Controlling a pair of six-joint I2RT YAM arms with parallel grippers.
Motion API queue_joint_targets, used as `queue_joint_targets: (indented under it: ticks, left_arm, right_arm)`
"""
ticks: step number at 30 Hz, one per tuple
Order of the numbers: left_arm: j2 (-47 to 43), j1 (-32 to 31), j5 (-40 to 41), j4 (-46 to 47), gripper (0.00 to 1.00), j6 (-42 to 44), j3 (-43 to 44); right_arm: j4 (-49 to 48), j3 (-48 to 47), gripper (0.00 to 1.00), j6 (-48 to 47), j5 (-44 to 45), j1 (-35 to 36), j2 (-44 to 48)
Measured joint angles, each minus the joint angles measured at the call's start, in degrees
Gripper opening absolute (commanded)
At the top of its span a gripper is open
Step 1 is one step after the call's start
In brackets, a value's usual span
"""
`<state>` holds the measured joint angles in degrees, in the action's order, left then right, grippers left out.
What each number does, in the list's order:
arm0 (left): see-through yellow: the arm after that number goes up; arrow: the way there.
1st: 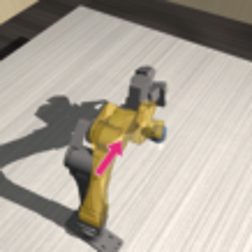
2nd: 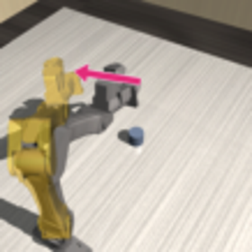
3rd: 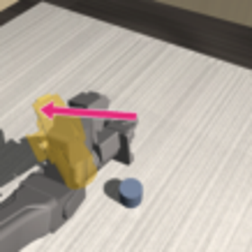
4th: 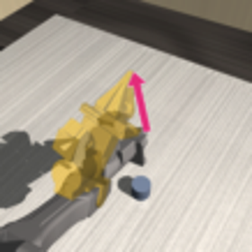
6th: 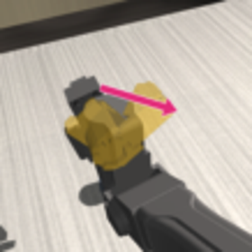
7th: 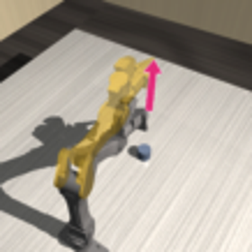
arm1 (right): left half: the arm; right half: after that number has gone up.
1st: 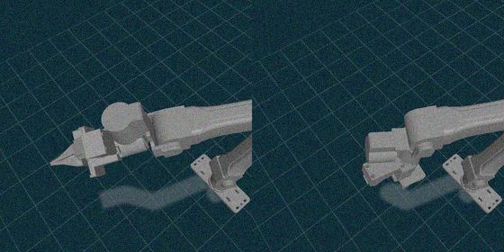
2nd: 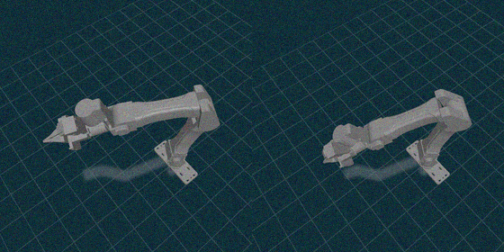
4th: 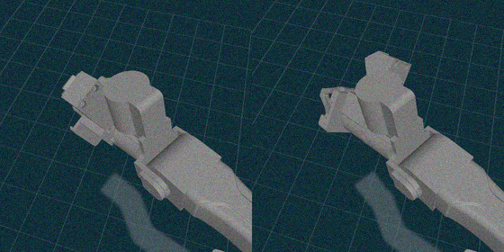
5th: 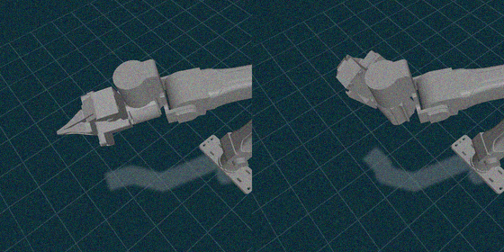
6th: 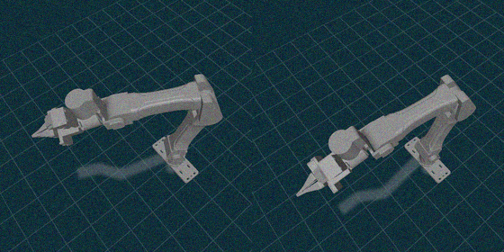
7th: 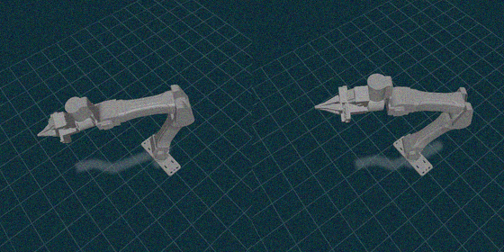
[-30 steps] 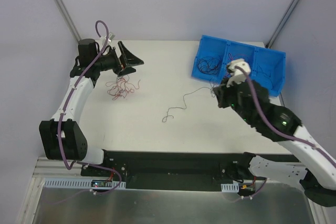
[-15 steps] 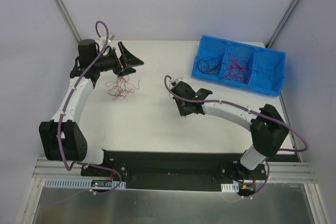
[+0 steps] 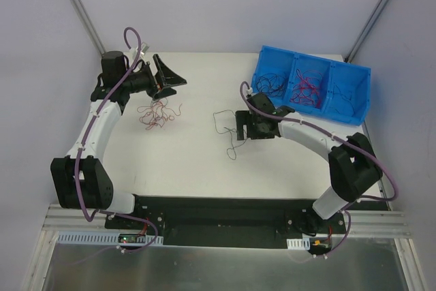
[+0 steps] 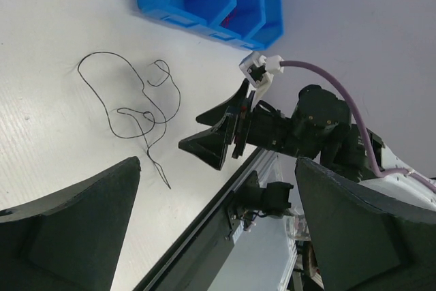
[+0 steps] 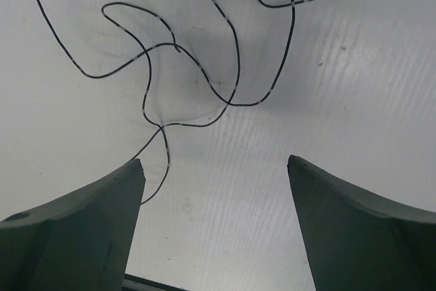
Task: Untangle the cables
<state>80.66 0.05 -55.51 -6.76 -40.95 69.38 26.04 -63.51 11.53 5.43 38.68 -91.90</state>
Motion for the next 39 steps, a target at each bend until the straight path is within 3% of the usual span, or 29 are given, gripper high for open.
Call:
queue_joint_targets:
  ticks: [5,13,20,30,33,37,39]
  left_arm:
    - [0.0,0.0,0.0,0.0,0.96,0.0,0.0]
    - [1.1,0.0,-0.7,0.0,0.96,0.0,0.0]
    - [1.6,0.0,-1.1,0.0,0.96,0.0,0.0]
    - [1.6,0.0,-1.2,0.0,0.96,0.0,0.0]
    - [1.6,0.0,-1.2,0.0,0.96,0.1,0.0]
    - [1.6,0.0,-1.3,0.0,0.96,0.1,0.0]
    - [1.6,0.0,-1.3,0.0,0.96,0.1,0.0]
  right_arm:
    - [-3.7,-0.6,0.87,-1.5,-4.3,-3.1,-2.0]
    - [-1.6,-12.7,0.70,-5.2,-2.6,-4.0,-15.6]
    - [2.3,-15.7,0.71,-3.9,-0.1,-4.0,-18.1]
    - [4.8,-17.0,0.35,-0.3,-0.3,-4.1,-21.9]
    - [5.4,-17.0,0.34,0.9,0.1,-3.7,-22.0]
    - [7.9,-18.3,0.15,1.4,2.1,-2.3,-22.8]
    - [8.6,-18.8,0.00,1.4,3.0,-1.6,-23.1]
